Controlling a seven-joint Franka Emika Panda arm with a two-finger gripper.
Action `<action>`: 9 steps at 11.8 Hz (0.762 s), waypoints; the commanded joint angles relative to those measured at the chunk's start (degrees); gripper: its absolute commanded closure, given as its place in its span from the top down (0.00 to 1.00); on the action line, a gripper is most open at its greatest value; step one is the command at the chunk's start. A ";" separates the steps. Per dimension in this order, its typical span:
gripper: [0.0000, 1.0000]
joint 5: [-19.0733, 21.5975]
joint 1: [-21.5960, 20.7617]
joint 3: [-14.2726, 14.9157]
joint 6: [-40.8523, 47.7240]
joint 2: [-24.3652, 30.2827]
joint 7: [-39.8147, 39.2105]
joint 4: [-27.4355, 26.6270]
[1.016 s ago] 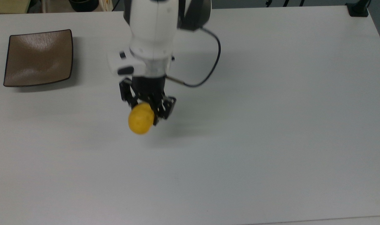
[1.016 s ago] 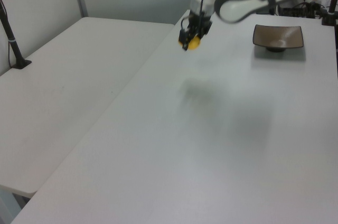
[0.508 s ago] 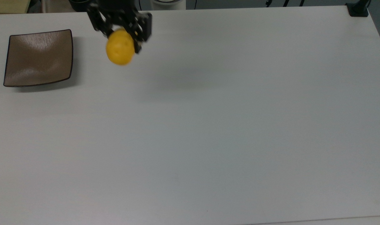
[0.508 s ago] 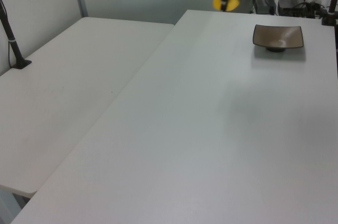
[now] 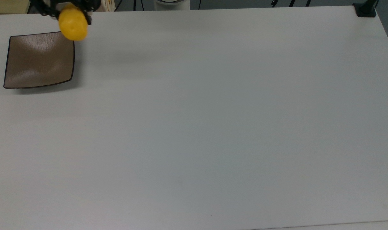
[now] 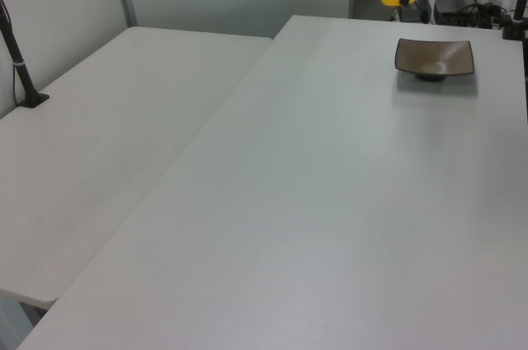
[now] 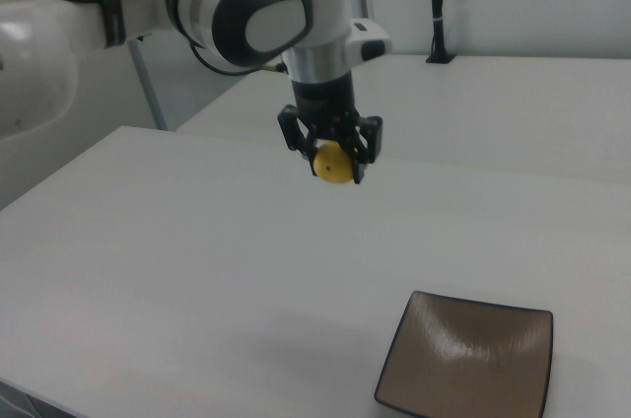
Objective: Put potatoes on a ceramic plate
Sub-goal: 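Lift the held potato and carry it toward the brown square plate, then lower the potato onto the plate and open the gripper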
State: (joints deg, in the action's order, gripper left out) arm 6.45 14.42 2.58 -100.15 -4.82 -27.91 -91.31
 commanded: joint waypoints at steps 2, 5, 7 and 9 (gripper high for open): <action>0.17 -1.43 5.43 -0.03 -3.11 -2.11 -14.61 -4.39; 0.17 -4.75 7.02 0.06 -12.60 -5.71 -14.71 -7.82; 0.16 -11.96 7.11 0.06 -17.16 -8.36 -14.98 -10.36; 0.13 -13.99 8.16 0.15 -22.10 -8.54 -15.15 -14.49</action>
State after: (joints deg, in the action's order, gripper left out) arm -4.81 21.61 2.68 -117.23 -14.29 -41.69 -100.71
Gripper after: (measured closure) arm 0.357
